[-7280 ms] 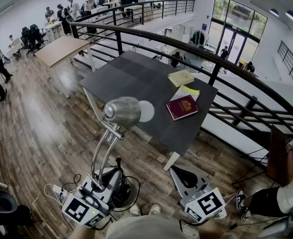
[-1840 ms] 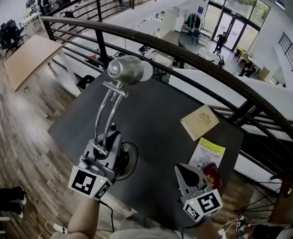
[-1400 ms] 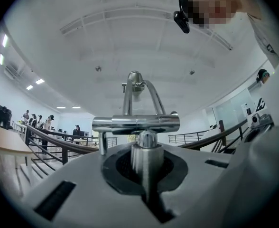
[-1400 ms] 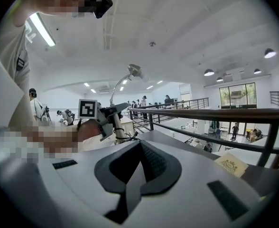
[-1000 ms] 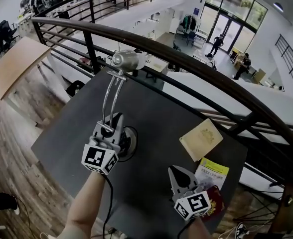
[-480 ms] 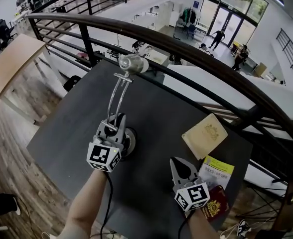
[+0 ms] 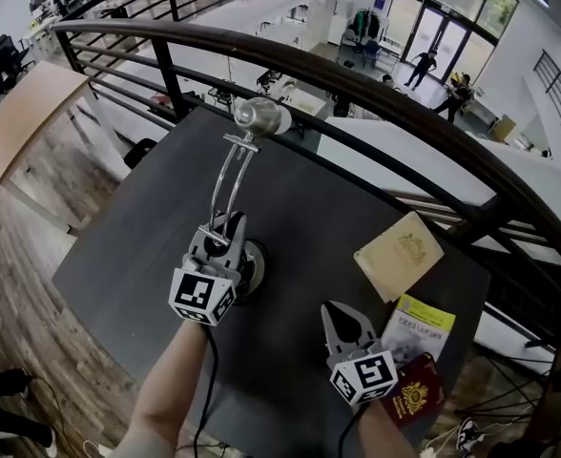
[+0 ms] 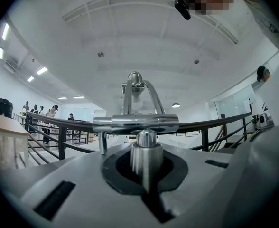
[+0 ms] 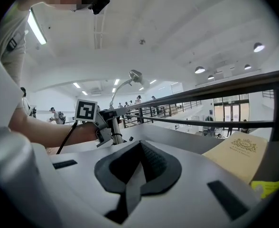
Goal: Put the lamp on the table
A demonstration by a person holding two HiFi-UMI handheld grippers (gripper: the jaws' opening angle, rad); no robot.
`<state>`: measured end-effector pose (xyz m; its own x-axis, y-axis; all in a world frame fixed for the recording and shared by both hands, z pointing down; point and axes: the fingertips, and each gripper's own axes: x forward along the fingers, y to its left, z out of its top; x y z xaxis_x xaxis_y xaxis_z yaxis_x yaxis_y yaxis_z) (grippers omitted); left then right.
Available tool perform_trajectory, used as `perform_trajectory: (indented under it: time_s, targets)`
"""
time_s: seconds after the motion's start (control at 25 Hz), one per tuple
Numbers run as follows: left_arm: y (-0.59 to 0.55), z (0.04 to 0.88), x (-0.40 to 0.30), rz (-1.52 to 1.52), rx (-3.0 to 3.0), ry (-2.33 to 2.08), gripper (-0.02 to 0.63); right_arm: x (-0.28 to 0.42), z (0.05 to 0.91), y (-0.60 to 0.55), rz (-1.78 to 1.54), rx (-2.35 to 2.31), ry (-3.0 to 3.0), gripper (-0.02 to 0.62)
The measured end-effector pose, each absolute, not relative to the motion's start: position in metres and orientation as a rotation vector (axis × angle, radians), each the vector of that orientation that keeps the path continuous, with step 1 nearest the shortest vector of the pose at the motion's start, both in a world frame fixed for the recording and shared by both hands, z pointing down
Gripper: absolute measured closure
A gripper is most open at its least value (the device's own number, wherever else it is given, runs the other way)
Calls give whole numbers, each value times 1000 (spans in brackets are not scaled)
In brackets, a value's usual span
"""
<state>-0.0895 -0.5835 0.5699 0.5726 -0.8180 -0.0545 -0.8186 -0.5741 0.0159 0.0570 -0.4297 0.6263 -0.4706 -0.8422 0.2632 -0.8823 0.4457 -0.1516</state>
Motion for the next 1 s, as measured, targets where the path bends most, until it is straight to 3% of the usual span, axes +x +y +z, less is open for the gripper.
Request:
perform_trajectory:
  time_s: [0.36, 0.68, 1.0]
  targets:
    - [-582, 575, -90, 58, -2750, 1440, 594, 43, 616, -433, 385, 1497, -2550, 597]
    - [-572, 588, -105, -35, -2789, 1515, 450, 37, 591, -432, 322, 1468, -2564, 597]
    - [-519, 603, -140, -173, -2786, 1730, 415, 22, 544, -430, 249, 1457, -2604, 597]
